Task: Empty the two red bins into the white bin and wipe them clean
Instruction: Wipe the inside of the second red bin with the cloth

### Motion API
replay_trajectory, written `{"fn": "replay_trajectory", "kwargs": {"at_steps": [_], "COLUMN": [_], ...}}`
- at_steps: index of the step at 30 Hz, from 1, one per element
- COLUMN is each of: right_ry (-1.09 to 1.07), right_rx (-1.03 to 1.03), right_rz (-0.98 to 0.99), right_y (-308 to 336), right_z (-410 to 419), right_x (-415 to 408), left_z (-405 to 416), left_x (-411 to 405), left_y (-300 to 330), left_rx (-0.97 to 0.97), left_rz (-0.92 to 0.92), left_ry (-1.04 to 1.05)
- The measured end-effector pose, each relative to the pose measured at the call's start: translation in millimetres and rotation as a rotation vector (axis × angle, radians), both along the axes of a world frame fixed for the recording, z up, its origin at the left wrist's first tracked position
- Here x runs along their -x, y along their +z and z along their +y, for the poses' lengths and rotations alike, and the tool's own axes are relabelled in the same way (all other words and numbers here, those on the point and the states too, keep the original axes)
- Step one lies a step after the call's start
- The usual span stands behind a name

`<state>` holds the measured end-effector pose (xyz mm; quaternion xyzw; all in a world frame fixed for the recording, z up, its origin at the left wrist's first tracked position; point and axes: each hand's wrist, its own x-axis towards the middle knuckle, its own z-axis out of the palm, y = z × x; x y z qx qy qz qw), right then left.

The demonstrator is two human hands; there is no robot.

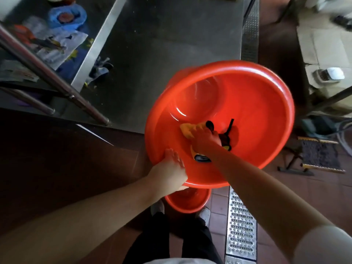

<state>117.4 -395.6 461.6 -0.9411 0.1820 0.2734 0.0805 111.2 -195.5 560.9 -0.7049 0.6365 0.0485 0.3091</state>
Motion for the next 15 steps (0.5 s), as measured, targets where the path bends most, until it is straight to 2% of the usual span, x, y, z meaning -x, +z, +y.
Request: {"fn": "replay_trajectory", "kwargs": {"at_steps": [6, 11, 15], "right_ry": [0.210, 0.131, 0.104], "right_rx": [0.003, -0.008, -0.078], "right_rz": [-0.052, 0.067, -0.034], "right_y": [63.7, 107.4, 127.6], "right_z": [15.8, 14.8, 9.2], "right_x": [60.0, 85.3, 82.6], "left_z": [-10.1, -10.4, -15.6], "left_x": [-10.6, -21.3, -28.5], "left_y": [21.5, 29.8, 43.9], "left_rx": [0.122, 0.151, 0.152], "left_rz": [0.248, 0.219, 0.185], "left_ry": [0.024, -0.029, -0.112]}}
